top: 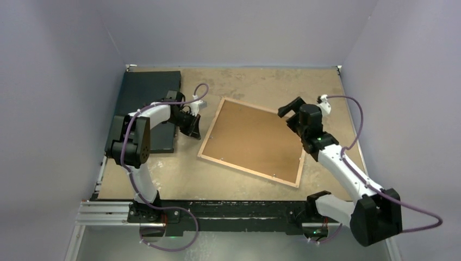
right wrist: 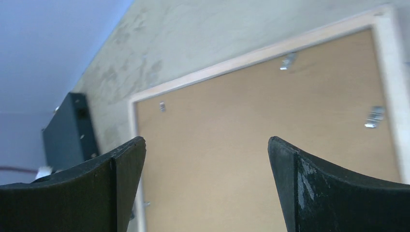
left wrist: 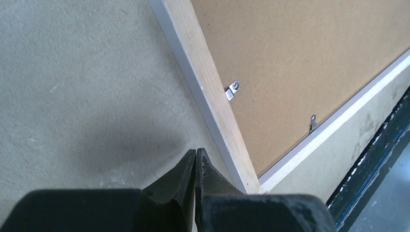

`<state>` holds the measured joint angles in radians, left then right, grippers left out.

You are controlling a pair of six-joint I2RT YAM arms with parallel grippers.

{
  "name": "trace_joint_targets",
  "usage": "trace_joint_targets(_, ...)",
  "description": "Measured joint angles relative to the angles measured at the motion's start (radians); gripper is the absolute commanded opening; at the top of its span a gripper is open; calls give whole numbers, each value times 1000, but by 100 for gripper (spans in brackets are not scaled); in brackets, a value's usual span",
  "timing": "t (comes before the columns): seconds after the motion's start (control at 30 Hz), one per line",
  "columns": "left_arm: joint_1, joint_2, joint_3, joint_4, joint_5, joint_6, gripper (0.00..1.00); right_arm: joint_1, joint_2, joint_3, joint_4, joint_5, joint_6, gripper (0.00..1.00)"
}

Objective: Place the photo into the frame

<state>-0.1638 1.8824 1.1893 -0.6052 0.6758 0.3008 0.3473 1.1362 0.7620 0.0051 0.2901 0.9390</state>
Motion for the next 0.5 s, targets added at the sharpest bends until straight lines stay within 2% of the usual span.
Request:
trace_joint_targets(0.07, -1, -3, -9, 2, -11, 8, 0, -57, -47, -49, -21, -6, -13, 99)
trace_joint_targets(0.13, -1, -4, -10, 2, -12, 8, 0, -51, -38, -60, -17, -38, -18, 98)
trace_joint_targets(0.2, -2, -5, -10, 8, -9, 5, 0, 21, 23, -55, 17, -58, -16, 96)
trace_joint_targets(0.33, -2, -12, -10, 13, 18, -4, 0, 276, 257, 7, 87, -110, 4, 93)
trace_joint_targets(0.43, -2, -13, -10, 6, 47, -5, 0, 400, 390, 55, 150, -158, 29, 90)
trace_joint_targets(0.5, -2, -13, -10, -4, 61, -5, 0, 441, 459, 94, 183, -184, 43, 89)
